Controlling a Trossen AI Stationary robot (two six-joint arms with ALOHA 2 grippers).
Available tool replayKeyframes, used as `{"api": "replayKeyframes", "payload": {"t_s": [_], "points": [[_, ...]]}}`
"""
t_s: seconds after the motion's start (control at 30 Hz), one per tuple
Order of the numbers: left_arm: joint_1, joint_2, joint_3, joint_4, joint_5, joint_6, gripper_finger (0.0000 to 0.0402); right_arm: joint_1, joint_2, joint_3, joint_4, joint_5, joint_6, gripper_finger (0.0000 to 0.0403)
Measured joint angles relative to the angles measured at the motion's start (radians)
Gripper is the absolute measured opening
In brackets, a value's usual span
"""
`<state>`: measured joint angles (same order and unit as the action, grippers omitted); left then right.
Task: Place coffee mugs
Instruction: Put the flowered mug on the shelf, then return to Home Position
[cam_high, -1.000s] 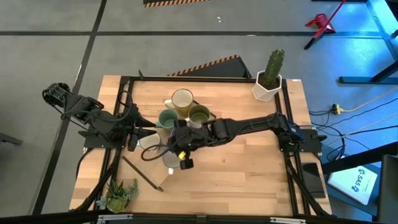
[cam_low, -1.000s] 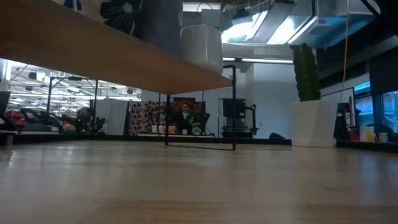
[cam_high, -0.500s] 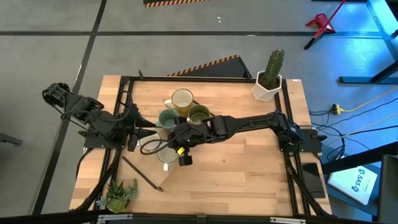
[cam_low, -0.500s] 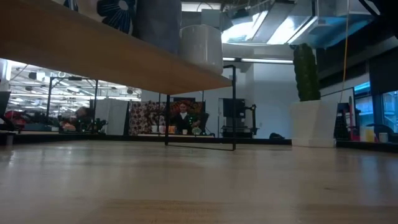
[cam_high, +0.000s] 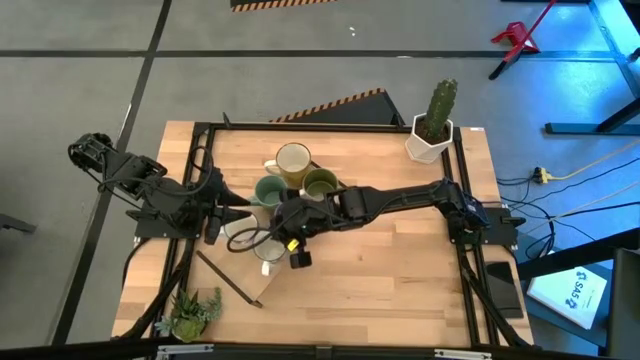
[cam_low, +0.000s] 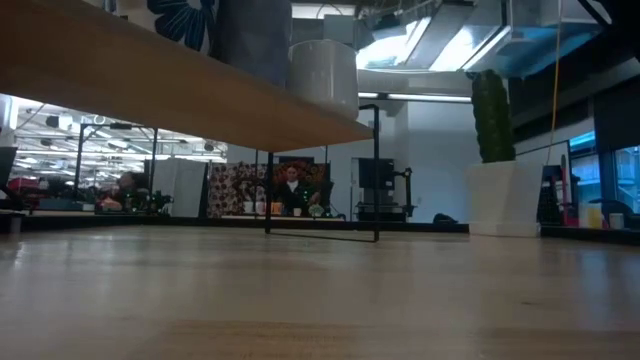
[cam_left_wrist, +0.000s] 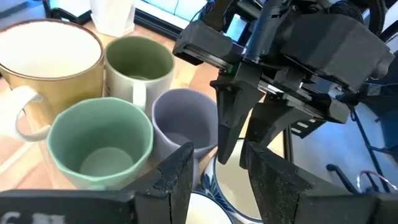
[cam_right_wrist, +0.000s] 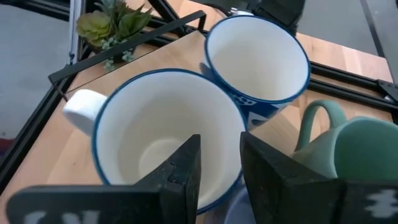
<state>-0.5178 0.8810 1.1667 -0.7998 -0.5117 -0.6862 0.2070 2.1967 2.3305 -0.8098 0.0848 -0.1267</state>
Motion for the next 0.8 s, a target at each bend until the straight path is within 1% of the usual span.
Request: {"api": "replayKeyframes", "payload": {"t_s": [0.2, 0.43, 0.5, 0.63, 0.8], "points": [[0.0, 0.0, 0.0, 0.0, 0.008, -0.014, 0.0142, 0.0, 0.0, 0.0, 0.0, -0.021, -0.02, 0.0105], [0.0, 0.0, 0.0, 0.0, 0.008, -0.014, 0.0142, -0.006, 0.0, 0.024, -0.011, -0.034, -0.044, 0.0133], [0.0, 0.0, 0.0, 0.0, 0.008, -0.014, 0.0142, -0.007, -0.012, 0.026, 0.026, -0.035, -0.05, 0.0135], [0.0, 0.0, 0.0, 0.0, 0.009, -0.014, 0.0142, -0.007, -0.029, 0.026, 0.02, -0.034, -0.075, 0.0135], [0.0, 0.0, 0.0, 0.0, 0.009, -0.014, 0.0142, 0.015, -0.036, 0.026, 0.001, -0.06, -0.232, 0.0135]]}}
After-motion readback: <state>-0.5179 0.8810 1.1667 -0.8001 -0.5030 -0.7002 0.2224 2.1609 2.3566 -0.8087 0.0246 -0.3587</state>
